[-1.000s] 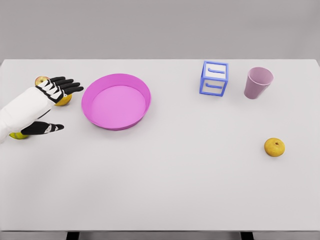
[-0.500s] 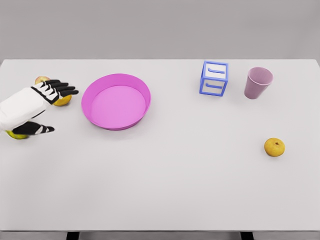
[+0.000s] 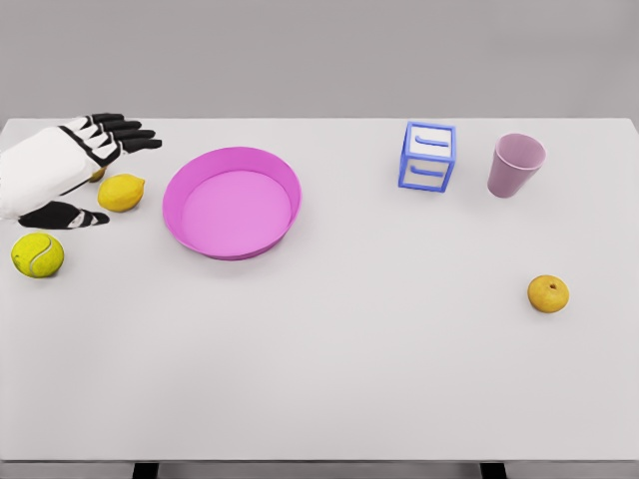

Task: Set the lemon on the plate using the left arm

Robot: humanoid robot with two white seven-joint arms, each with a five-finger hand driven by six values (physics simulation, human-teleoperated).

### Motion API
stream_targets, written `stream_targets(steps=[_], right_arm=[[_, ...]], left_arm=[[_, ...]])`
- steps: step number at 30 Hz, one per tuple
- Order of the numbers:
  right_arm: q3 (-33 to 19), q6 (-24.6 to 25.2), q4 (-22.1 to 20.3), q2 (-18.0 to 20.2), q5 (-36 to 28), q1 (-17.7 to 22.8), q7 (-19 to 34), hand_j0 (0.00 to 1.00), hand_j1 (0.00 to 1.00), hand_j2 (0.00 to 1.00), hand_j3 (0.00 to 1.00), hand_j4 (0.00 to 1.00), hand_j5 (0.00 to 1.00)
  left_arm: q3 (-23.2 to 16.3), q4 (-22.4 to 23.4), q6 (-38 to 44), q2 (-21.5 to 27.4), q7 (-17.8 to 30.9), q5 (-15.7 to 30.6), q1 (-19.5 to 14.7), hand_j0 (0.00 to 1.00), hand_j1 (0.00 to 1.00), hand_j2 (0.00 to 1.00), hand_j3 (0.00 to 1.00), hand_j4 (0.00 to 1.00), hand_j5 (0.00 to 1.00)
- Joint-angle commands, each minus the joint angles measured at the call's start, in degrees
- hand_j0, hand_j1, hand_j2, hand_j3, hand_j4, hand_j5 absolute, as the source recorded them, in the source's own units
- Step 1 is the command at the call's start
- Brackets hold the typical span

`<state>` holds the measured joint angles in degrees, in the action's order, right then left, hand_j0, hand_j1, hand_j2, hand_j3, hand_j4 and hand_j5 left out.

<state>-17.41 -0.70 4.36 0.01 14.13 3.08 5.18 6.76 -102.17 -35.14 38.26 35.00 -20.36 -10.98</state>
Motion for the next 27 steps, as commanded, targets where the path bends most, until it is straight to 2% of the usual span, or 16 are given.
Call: stream_targets(steps=[1, 8, 10, 13, 16, 19, 21, 23, 26, 27], right_arm=[[0.0, 0.0, 0.0, 0.0, -0.1, 0.0, 0.0, 1.0, 1.0, 1.0, 1.0, 1.0, 1.0], [0.0, 0.0, 0.0, 0.0, 0.0, 0.0, 0.0, 1.0, 1.0, 1.0, 1.0, 1.0, 1.0], [0.0, 0.0, 0.0, 0.0, 0.0, 0.0, 0.0, 1.0, 1.0, 1.0, 1.0, 1.0, 1.0], [0.0, 0.0, 0.0, 0.0, 0.0, 0.0, 0.0, 1.0, 1.0, 1.0, 1.0, 1.0, 1.0], [0.0, 0.0, 0.0, 0.0, 0.0, 0.0, 0.0, 1.0, 1.0, 1.0, 1.0, 1.0, 1.0], [0.0, 0.0, 0.0, 0.0, 0.0, 0.0, 0.0, 1.0, 1.0, 1.0, 1.0, 1.0, 1.0], [0.0, 0.0, 0.0, 0.0, 0.0, 0.0, 0.0, 1.0, 1.0, 1.0, 1.0, 1.0, 1.0], [0.0, 0.0, 0.0, 0.0, 0.0, 0.0, 0.0, 1.0, 1.0, 1.0, 1.0, 1.0, 1.0], [0.0, 0.0, 0.0, 0.0, 0.0, 0.0, 0.0, 1.0, 1.0, 1.0, 1.0, 1.0, 1.0], [0.0, 0.0, 0.0, 0.0, 0.0, 0.0, 0.0, 1.0, 1.0, 1.0, 1.0, 1.0, 1.0]], left_arm=[[-3.0, 0.1, 0.1, -0.1, 0.0, -0.4, 0.0, 1.0, 1.0, 1.0, 1.0, 1.0, 1.0], [-2.0, 1.5, 0.1, 0.2, 0.0, -1.6, -0.1, 1.0, 1.0, 1.0, 1.0, 1.0, 1.0], [-2.9, 4.7, 0.1, 1.2, 0.0, -1.4, -0.6, 1.0, 1.0, 1.0, 1.0, 1.0, 1.0], [-7.7, 7.5, 0.1, 5.2, 0.0, -0.8, -3.4, 1.0, 1.0, 1.0, 1.0, 1.0, 1.0], [-14.1, 9.7, 0.1, 9.4, 0.0, 3.4, -6.9, 1.0, 1.0, 1.0, 1.0, 1.0, 1.0], [-17.4, 10.9, 0.1, 9.9, 0.0, 5.2, -9.1, 1.0, 1.0, 1.0, 1.0, 1.0, 1.0], [-21.0, 14.1, 0.1, 10.3, 0.0, 6.8, -12.8, 1.0, 1.0, 1.0, 1.0, 1.0, 1.0], [-22.3, 16.4, 0.1, 10.4, 0.0, 7.5, -14.6, 1.0, 1.0, 1.0, 1.0, 1.0, 1.0], [-22.5, 18.4, 0.1, 10.3, 0.0, 7.9, -14.9, 1.0, 1.0, 1.0, 1.0, 1.0, 1.0], [-23.8, 19.6, 0.1, 10.4, 0.0, 8.1, -15.7, 1.0, 1.0, 1.0, 1.0, 1.0, 1.0]])
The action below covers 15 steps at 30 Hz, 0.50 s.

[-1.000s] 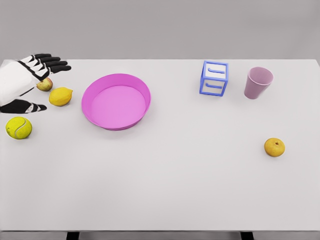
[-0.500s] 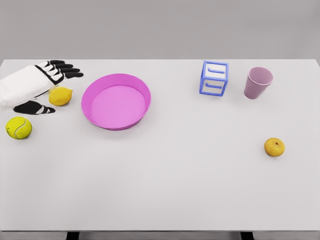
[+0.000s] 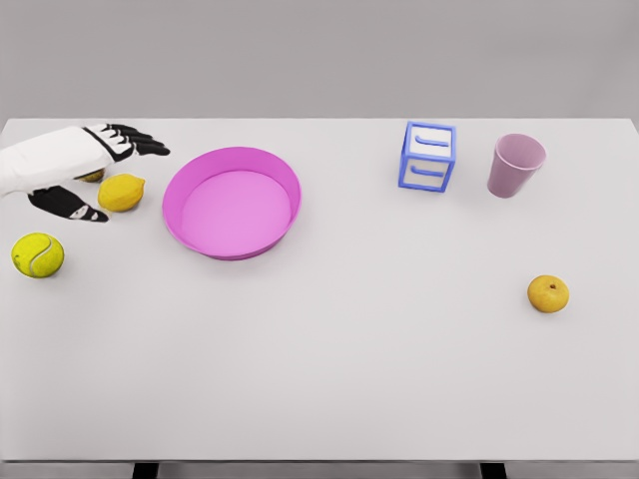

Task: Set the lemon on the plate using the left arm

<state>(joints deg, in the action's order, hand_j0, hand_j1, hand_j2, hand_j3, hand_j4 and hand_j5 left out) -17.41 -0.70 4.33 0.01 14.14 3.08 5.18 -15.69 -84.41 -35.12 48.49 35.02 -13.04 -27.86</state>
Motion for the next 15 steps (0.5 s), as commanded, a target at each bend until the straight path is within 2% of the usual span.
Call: stream_targets(steps=[1, 3, 5, 11, 15], right_arm=[[0.0, 0.0, 0.1, 0.0, 0.0, 0.0, 0.0, 1.0, 1.0, 1.0, 1.0, 1.0, 1.0], [0.0, 0.0, 0.1, 0.0, 0.0, 0.0, 0.0, 1.0, 1.0, 1.0, 1.0, 1.0, 1.0], [0.0, 0.0, 0.1, 0.0, 0.0, 0.0, 0.0, 1.0, 1.0, 1.0, 1.0, 1.0, 1.0], [0.0, 0.0, 0.1, 0.0, 0.0, 0.0, 0.0, 1.0, 1.0, 1.0, 1.0, 1.0, 1.0], [0.0, 0.0, 0.1, 0.0, 0.0, 0.0, 0.0, 1.0, 1.0, 1.0, 1.0, 1.0, 1.0]], left_arm=[[-3.3, 3.8, 0.1, 0.3, 0.0, 1.7, -0.4, 1.0, 1.0, 1.0, 1.0, 1.0, 1.0], [-6.5, 6.1, 0.1, 0.5, 0.0, 2.2, -3.3, 1.0, 1.0, 1.0, 1.0, 1.0, 1.0], [-8.0, 7.1, 0.1, 0.6, 0.0, 2.9, -4.5, 1.0, 1.0, 1.0, 1.0, 1.0, 1.0], [-11.0, 10.8, 0.1, 0.8, 0.0, 3.1, -6.9, 1.0, 1.0, 1.0, 1.0, 1.0, 1.0], [-11.4, 12.3, 0.1, 0.6, 0.0, 3.1, -7.4, 1.0, 1.0, 1.0, 1.0, 1.0, 1.0]])
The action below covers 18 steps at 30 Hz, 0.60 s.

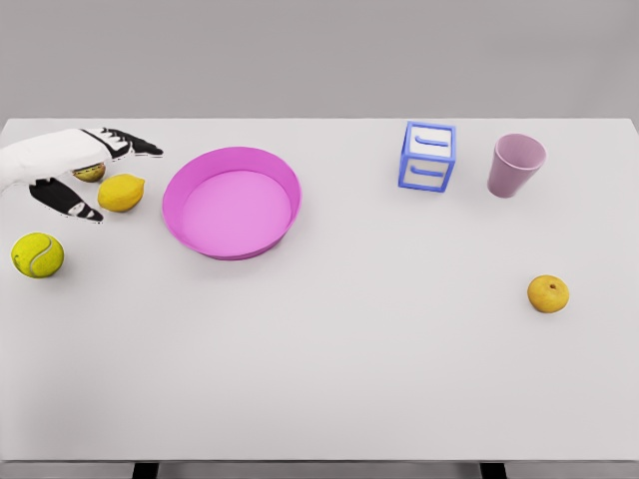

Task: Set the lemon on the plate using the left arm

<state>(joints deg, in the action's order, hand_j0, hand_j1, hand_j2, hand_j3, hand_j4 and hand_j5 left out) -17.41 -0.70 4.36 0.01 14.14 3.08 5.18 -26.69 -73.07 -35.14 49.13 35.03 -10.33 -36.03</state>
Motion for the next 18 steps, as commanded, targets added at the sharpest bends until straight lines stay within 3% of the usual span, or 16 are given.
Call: stream_targets(steps=[1, 3, 12, 18], right_arm=[[0.0, 0.0, 0.0, 0.0, 0.0, 0.0, 0.0, 1.0, 1.0, 1.0, 1.0, 1.0, 1.0], [0.0, 0.0, 0.0, 0.0, 0.0, 0.0, 0.0, 1.0, 1.0, 1.0, 1.0, 1.0, 1.0], [0.0, 0.0, 0.0, 0.0, 0.0, 0.0, 0.0, 1.0, 1.0, 1.0, 1.0, 1.0, 1.0], [0.0, 0.0, 0.0, 0.0, 0.0, 0.0, 0.0, 1.0, 1.0, 1.0, 1.0, 1.0, 1.0]], left_arm=[[-1.7, 2.0, 0.1, -0.1, 0.0, 0.4, -0.4, 1.0, 1.0, 1.0, 1.0, 1.0, 1.0], [-4.5, 4.6, 0.1, -0.3, 0.0, 0.4, -3.1, 1.0, 1.0, 1.0, 1.0, 1.0, 1.0], [-5.1, 8.2, 0.1, -2.1, 0.0, -0.2, -4.0, 1.0, 1.0, 1.0, 1.0, 1.0, 1.0], [-5.0, 15.0, 0.1, -5.4, 0.0, -4.5, -6.7, 1.0, 1.0, 1.0, 1.0, 1.0, 1.0]])
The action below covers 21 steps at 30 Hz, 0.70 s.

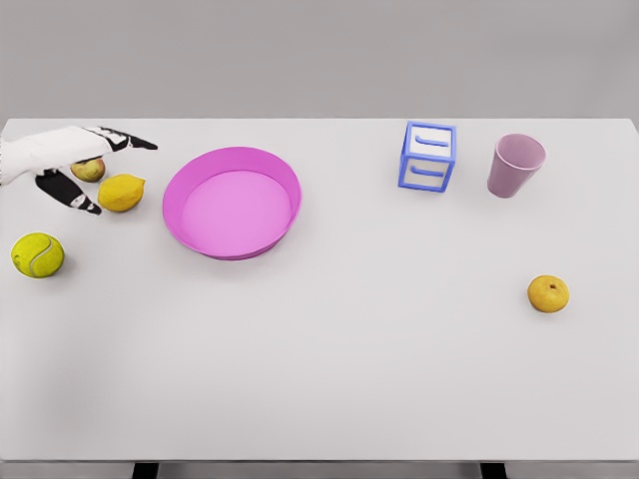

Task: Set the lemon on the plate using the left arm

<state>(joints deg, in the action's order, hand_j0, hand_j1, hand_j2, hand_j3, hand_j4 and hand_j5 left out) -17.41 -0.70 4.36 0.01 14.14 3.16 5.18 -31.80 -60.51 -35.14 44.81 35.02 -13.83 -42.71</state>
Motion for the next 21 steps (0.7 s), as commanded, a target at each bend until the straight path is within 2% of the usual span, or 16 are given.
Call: stream_targets(steps=[1, 5, 21], right_arm=[[0.0, 0.0, 0.0, 0.0, 0.0, -0.1, 0.0, 1.0, 1.0, 1.0, 1.0, 1.0, 1.0], [0.0, 0.0, 0.0, 0.0, 0.0, -0.1, 0.0, 1.0, 1.0, 1.0, 1.0, 1.0, 1.0], [0.0, 0.0, 0.0, 0.0, 0.0, 0.0, 0.0, 1.0, 1.0, 1.0, 1.0, 1.0, 1.0]], left_arm=[[0.1, 2.5, 0.1, -1.2, 0.0, -1.0, 0.0, 1.0, 1.0, 1.0, 1.0, 1.0, 1.0], [0.1, 4.0, 0.1, -1.2, 0.0, -2.0, 0.1, 1.0, 1.0, 1.0, 1.0, 1.0, 1.0], [0.8, 4.0, 0.1, -2.7, 0.0, -9.0, -0.4, 1.0, 1.0, 1.0, 1.0, 1.0, 1.0]])
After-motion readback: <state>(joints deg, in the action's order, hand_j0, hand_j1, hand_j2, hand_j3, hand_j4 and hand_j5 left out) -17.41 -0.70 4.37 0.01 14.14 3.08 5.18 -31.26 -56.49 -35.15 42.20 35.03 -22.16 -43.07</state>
